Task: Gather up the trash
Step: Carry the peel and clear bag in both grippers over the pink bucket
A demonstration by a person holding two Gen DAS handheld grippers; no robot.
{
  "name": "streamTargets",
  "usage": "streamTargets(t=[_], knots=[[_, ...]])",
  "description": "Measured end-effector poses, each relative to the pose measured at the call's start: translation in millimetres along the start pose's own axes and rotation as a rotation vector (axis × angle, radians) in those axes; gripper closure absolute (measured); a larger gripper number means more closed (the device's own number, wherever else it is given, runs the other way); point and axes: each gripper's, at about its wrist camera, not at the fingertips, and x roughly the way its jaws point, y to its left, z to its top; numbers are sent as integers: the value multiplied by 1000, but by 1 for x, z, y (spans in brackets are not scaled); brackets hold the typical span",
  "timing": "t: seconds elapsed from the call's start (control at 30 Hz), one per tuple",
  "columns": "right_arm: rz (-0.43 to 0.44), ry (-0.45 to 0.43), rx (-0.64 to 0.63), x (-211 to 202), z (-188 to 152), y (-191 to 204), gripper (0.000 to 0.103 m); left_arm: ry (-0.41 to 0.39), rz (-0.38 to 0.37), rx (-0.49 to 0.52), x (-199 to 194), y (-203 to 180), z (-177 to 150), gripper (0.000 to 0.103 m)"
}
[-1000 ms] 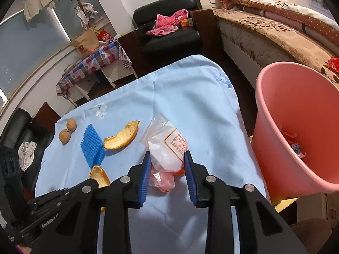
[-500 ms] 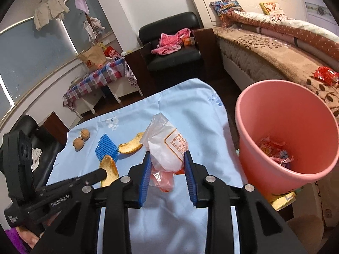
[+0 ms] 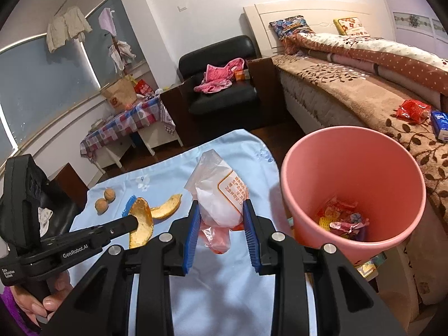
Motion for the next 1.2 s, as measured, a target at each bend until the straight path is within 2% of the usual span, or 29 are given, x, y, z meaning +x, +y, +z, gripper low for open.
streamTargets(t=[0.4, 0.8, 1.2], knots=[[-52, -87, 54, -24, 15, -45, 73, 5, 2, 80, 11, -54, 20, 101], [-185, -181, 128, -50, 28, -107, 73, 29, -41, 168, 40, -115, 32, 101], [-255, -200, 222, -45, 33, -156, 73, 33, -70, 237, 71, -159, 45, 101]])
